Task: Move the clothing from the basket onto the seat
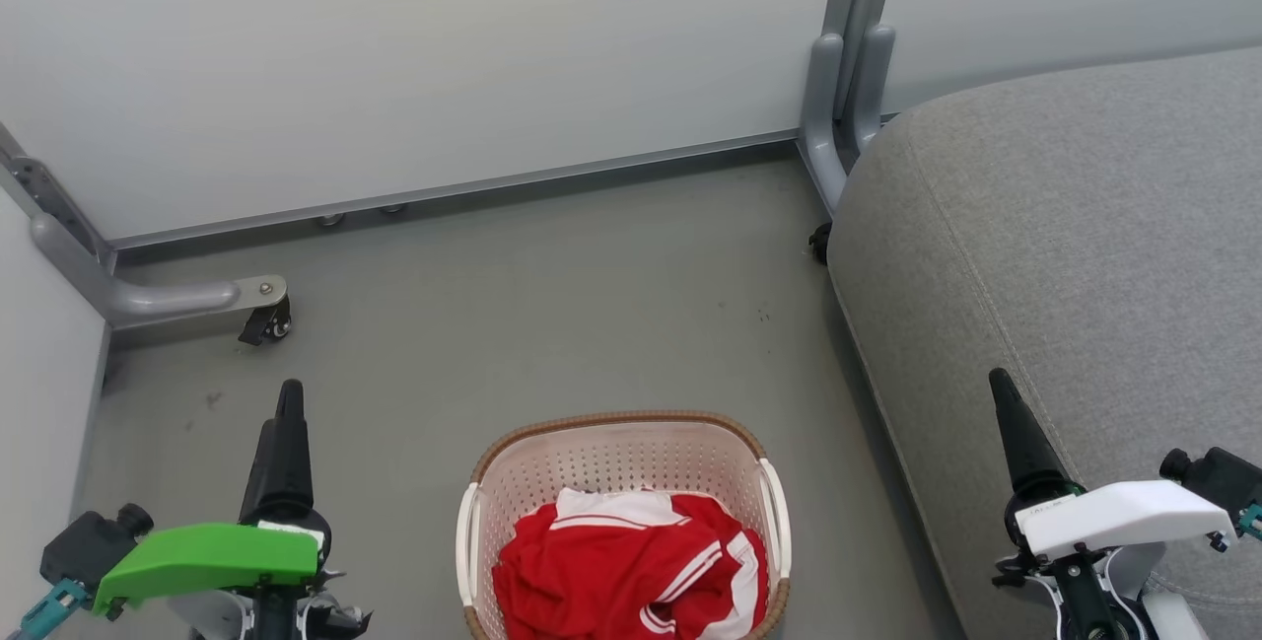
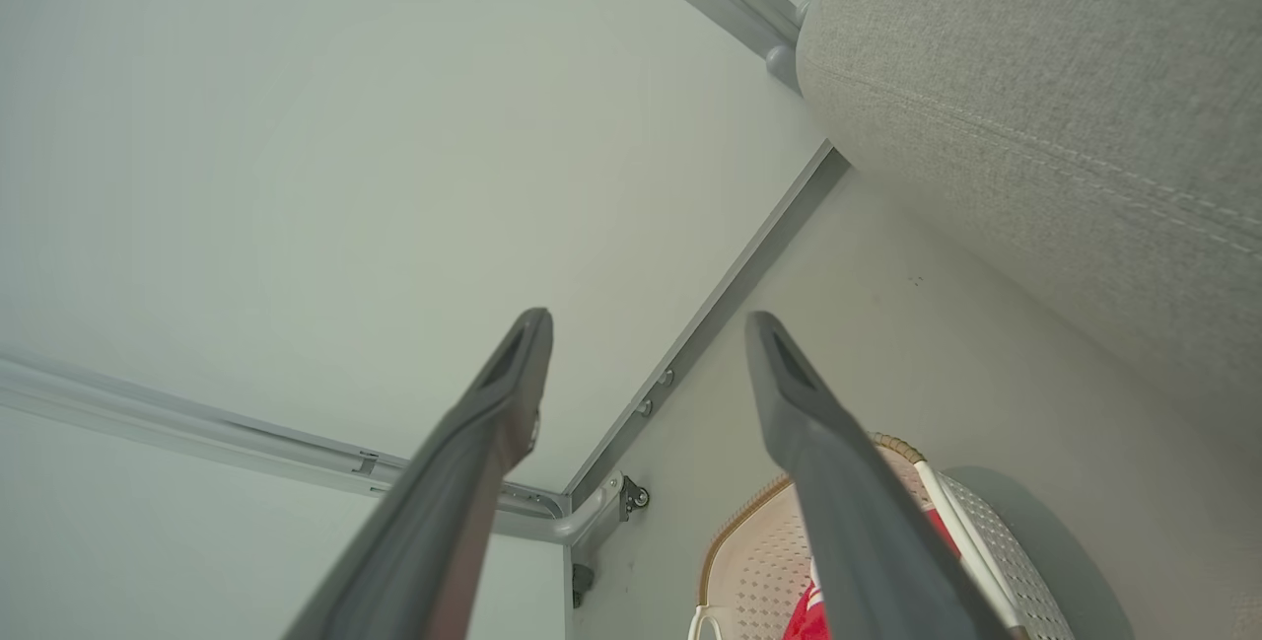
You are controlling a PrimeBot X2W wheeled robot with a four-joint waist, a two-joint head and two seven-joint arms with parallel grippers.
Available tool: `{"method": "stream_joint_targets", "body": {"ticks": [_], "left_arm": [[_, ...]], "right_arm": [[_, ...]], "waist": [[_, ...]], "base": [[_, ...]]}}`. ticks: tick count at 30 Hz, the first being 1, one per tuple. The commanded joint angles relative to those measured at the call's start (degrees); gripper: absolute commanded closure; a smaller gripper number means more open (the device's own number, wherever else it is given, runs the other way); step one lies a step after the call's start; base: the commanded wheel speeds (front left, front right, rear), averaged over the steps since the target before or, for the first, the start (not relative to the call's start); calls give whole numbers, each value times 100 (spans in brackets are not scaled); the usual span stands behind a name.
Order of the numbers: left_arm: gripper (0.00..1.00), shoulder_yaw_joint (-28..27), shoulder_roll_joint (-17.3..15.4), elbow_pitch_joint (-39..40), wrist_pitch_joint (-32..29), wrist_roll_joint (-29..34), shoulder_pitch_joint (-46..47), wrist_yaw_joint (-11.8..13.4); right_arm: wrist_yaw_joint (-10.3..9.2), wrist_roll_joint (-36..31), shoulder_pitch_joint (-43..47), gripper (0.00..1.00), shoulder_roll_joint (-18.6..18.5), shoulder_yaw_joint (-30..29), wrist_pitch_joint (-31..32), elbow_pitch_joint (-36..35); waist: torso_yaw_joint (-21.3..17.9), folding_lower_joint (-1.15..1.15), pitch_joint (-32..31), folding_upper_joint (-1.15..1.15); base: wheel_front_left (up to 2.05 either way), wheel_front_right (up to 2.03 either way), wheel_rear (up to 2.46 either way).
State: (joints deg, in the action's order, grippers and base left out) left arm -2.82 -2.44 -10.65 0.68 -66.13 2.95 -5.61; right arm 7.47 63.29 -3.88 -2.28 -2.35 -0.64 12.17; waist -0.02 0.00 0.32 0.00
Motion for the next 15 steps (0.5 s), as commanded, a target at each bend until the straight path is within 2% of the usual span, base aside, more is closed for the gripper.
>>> {"method": "stream_joint_targets", "body": {"ticks": [1,15], "left_arm": [[0,49,-37,142,78,317,8,30],[0,229,-43,344,364,1524,-176,161]], "right_arm": [[2,-306,-1,0,-43,24,-79,-136],[2,-1842,58,0,-71,358,-362,-260]], "waist": [[-2,0,-4,0],[-7,0,-16,0]], "base": [[0,0,0],[0,0,0]]}}
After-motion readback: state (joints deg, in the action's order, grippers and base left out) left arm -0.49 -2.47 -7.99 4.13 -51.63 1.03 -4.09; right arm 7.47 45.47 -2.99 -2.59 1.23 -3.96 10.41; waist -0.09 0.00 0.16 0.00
